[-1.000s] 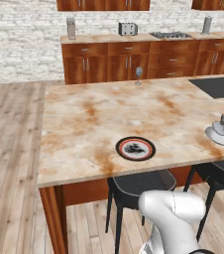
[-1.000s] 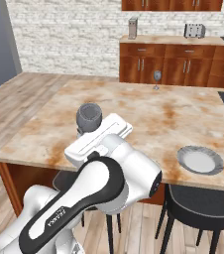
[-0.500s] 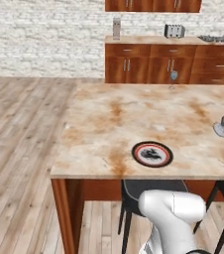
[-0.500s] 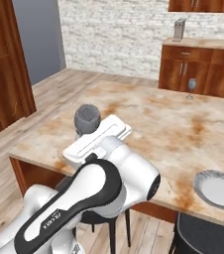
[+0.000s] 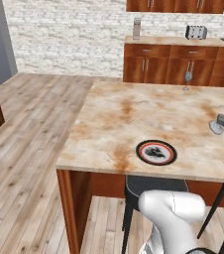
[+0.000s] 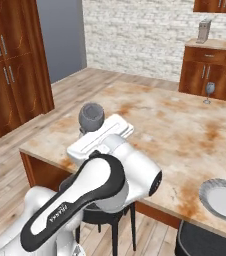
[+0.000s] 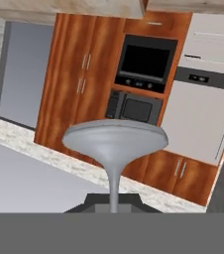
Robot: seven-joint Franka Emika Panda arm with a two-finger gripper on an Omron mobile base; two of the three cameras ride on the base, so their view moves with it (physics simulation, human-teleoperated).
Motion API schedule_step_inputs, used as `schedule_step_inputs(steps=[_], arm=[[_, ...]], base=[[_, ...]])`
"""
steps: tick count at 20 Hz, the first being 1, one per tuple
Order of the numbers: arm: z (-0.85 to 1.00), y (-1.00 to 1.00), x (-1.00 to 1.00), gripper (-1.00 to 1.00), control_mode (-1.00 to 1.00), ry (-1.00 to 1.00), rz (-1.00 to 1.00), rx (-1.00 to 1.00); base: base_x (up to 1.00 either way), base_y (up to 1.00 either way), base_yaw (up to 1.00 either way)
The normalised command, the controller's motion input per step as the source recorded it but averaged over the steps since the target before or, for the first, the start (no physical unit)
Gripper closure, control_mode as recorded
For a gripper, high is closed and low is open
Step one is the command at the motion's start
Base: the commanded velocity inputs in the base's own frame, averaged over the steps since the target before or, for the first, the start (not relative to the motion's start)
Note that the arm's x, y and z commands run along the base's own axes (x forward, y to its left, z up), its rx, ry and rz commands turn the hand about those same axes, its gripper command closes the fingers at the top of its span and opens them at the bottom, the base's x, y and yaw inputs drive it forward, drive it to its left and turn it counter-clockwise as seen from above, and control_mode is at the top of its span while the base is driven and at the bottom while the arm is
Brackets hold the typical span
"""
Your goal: Retrieve the wine glasses from the counter and place one next to each plate.
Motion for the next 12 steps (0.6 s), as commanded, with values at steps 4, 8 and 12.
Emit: schedule_step_inputs(steps=[4, 8, 12], arm=[[-0.29, -0.36, 0.67, 1.00, -1.00, 0.02, 0.00, -0.04], [-0.53, -0.24, 0.36, 1.00, -1.00, -0.02, 0.00, -0.21], [-0.56, -0.32, 0.47, 1.00, -1.00, 0.07, 0.00, -0.21]], base=[[0.00, 0.00, 0.00], [0.00, 0.00, 0.00], [0.00, 0.00, 0.00]])
